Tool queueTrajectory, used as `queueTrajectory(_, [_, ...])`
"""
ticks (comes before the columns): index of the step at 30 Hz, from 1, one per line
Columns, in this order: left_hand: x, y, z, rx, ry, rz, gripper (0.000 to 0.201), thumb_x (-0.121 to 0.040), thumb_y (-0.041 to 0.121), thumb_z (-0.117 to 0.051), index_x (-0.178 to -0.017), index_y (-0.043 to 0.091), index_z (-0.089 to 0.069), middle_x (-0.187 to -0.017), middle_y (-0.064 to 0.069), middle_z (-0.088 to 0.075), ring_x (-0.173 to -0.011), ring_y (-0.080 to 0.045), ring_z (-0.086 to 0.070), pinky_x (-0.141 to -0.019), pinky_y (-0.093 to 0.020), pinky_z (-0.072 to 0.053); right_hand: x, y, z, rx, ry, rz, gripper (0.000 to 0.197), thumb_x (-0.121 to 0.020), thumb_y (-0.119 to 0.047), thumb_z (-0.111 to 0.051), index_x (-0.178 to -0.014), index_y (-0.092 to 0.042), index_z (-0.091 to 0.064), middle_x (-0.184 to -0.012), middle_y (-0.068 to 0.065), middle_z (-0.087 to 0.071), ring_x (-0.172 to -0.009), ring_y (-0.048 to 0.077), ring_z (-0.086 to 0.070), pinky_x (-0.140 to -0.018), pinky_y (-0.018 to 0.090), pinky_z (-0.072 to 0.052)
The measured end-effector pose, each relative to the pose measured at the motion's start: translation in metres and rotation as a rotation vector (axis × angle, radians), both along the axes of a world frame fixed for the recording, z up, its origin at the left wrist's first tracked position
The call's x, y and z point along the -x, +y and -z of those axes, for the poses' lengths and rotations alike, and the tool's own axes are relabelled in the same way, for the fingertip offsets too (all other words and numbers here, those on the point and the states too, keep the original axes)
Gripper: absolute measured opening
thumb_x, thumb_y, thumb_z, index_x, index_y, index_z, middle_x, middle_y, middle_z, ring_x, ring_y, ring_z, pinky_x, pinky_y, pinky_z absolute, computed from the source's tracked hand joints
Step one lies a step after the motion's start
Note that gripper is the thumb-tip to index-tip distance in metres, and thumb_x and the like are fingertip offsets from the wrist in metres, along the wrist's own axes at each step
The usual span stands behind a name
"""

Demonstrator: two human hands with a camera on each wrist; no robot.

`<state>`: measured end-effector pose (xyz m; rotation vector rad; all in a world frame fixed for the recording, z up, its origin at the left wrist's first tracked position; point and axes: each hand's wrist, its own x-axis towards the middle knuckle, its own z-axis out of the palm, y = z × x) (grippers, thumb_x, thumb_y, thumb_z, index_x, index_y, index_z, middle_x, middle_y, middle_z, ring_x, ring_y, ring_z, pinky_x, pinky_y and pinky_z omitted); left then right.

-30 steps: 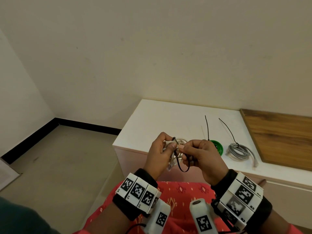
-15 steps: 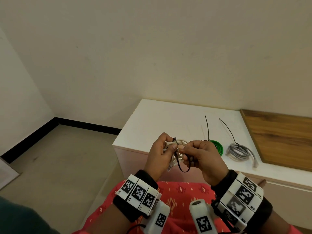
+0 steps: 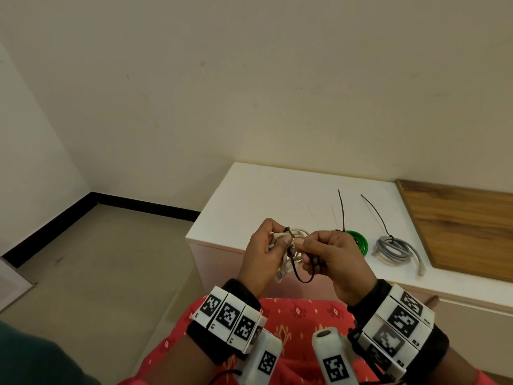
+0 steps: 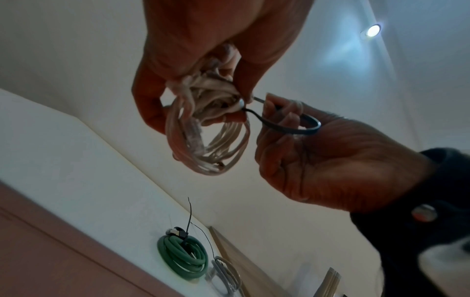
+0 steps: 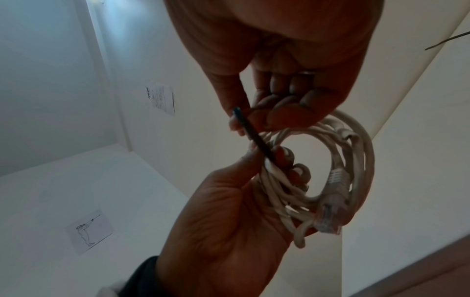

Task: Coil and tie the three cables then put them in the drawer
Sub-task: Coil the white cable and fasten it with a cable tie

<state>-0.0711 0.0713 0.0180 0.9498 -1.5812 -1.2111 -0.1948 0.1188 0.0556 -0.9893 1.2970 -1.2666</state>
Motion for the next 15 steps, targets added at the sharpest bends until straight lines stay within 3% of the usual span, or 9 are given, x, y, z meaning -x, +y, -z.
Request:
queueTrajectory(2, [0.000, 0.001, 0.000, 0.026, -0.006, 0.022, 0.012, -0.091, 0.010, -0.050, -0.080, 0.012, -0.046, -0.076, -0.017, -0.059, -0.066, -0.021, -0.055, -0.061, -0.032, -0.046, 0.001, 0.000, 0.000, 0.010, -0.001, -0.002, 0.027, -0.082, -0.003, -0.060, -0.056, -0.005, -0.056, -0.040, -0.002, -0.054, -0.037, 0.009, -0.047, -0.040, 0.016, -0.042])
queueTrajectory(4, [0.000, 0.003, 0.000, 0.068, -0.033, 0.053, 0.010, -0.089, 0.016, -0.049, -0.082, 0.011, -0.046, -0.075, -0.006, -0.059, -0.066, -0.013, -0.054, -0.059, -0.024, -0.046, 0.002, 0.001, 0.000, 0.026, 0.002, -0.002, 0.023, -0.082, -0.005, -0.061, -0.060, -0.003, -0.058, -0.041, -0.002, -0.055, -0.038, 0.009, -0.048, -0.040, 0.015, -0.042])
queueTrajectory(6, [0.000, 0.005, 0.000, 0.104, -0.058, 0.071, 0.010, -0.090, 0.012, -0.049, -0.081, 0.011, -0.045, -0.073, 0.004, -0.055, -0.063, -0.005, -0.051, -0.059, -0.017, -0.044, 0.002, 0.001, 0.000, 0.048, 0.013, 0.009, 0.017, -0.081, -0.005, -0.062, -0.065, -0.001, -0.060, -0.042, -0.001, -0.057, -0.038, 0.009, -0.050, -0.040, 0.015, -0.042])
queueTrajectory(10, [0.000, 0.010, -0.002, 0.180, -0.150, 0.104, 0.015, -0.092, 0.008, -0.048, -0.079, 0.016, -0.046, -0.066, 0.009, -0.055, -0.061, -0.001, -0.053, -0.059, -0.014, -0.043, 0.005, -0.001, 0.004, 0.098, 0.033, 0.086, 0.016, -0.076, -0.002, -0.068, -0.077, -0.005, -0.053, -0.044, 0.003, -0.059, -0.039, 0.013, -0.054, -0.040, 0.019, -0.042])
queueTrajectory(12, [-0.001, 0.013, -0.004, 0.204, -0.183, 0.133, 0.015, -0.092, 0.009, -0.046, -0.081, 0.019, -0.047, -0.067, 0.009, -0.059, -0.064, -0.002, -0.058, -0.062, -0.018, -0.047, 0.006, -0.002, 0.005, 0.096, 0.062, 0.080, 0.018, -0.075, -0.003, -0.069, -0.082, -0.007, -0.053, -0.043, 0.003, -0.059, -0.040, 0.014, -0.055, -0.041, 0.020, -0.041])
queueTrajectory(15, [-0.003, 0.013, -0.005, 0.262, -0.221, 0.155, 0.007, -0.089, 0.018, -0.045, -0.083, 0.019, -0.048, -0.071, 0.002, -0.064, -0.070, -0.013, -0.063, -0.068, -0.033, -0.052, 0.009, -0.003, 0.005, 0.093, 0.115, 0.029, 0.014, -0.077, -0.005, -0.069, -0.086, -0.001, -0.059, -0.043, 0.004, -0.058, -0.038, 0.012, -0.052, -0.041, 0.018, -0.039])
